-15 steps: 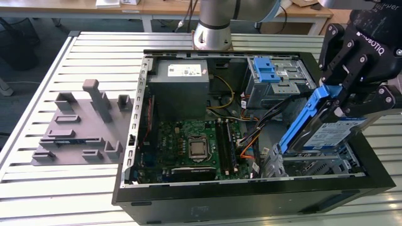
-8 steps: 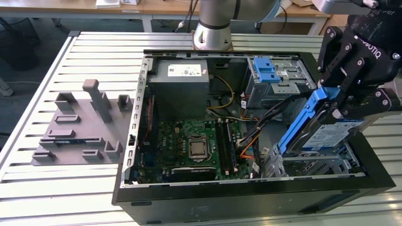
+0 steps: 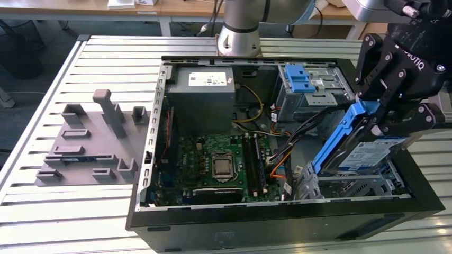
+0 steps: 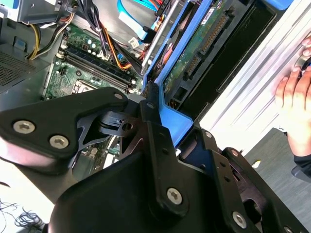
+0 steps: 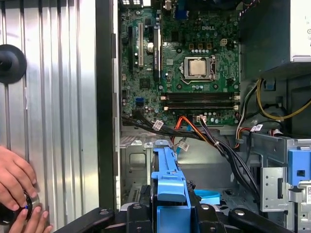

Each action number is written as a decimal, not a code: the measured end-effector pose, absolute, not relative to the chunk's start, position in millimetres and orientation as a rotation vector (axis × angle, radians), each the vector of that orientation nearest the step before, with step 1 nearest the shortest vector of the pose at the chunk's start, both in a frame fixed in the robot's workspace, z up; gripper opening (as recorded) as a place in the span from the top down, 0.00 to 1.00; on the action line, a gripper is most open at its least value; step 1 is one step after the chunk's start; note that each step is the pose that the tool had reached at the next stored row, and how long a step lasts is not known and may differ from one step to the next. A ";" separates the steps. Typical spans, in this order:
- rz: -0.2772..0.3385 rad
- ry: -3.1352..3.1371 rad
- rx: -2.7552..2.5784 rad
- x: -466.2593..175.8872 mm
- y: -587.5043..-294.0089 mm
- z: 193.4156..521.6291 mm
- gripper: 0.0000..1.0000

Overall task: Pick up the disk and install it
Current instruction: 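Insert the disk into the insertion slot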

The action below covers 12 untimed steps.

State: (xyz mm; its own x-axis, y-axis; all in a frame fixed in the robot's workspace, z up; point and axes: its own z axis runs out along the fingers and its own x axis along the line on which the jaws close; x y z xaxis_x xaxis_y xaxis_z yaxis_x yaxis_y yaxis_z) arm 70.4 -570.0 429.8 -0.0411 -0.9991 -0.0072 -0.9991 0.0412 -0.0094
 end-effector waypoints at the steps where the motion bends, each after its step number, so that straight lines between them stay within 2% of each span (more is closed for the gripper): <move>1: -0.003 2.258 -2.167 70.4 -570.0 429.1 0.64; 12: -0.003 2.258 -2.167 70.4 -570.0 425.6 0.64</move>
